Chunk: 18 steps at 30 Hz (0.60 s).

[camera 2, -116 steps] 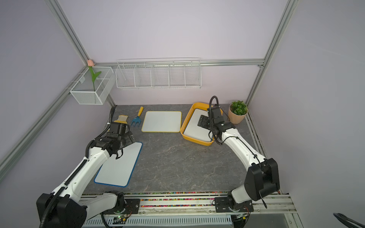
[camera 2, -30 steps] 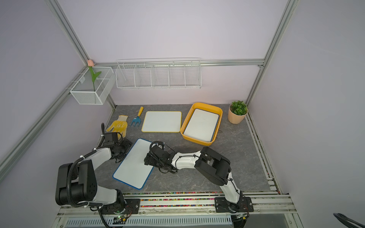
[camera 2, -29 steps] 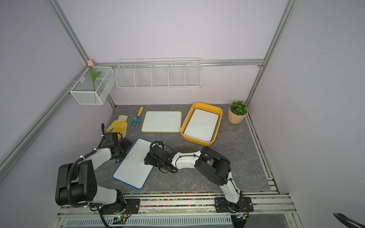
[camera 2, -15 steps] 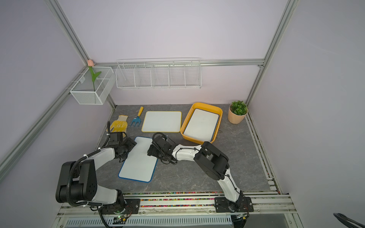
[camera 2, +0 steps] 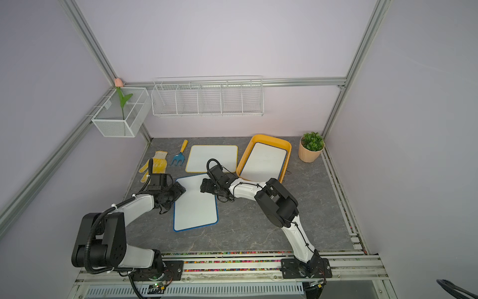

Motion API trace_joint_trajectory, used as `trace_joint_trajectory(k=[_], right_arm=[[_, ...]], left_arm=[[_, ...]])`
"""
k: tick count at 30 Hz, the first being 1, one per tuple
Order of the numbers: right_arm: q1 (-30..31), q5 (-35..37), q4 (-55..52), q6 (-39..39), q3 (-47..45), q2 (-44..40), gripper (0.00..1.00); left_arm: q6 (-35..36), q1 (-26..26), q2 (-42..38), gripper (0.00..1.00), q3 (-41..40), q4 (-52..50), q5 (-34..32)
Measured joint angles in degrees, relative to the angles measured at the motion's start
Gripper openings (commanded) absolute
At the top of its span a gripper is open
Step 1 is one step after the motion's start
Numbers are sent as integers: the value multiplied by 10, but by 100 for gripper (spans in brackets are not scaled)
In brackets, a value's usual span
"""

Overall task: Put the whiteboard into the storage box
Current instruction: Move the whiteboard to the center of the board.

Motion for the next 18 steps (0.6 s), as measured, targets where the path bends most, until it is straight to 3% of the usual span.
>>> trace_joint_trajectory(k=[9,18], right_arm=[[-3,42,-89,-113,-55,-67,89],[19,89,-114,-113,-46,-68,89]], left_arm=[[30,-16,-28,91,0,-89,1],[39,-18,-2,100,35,-148,-9]])
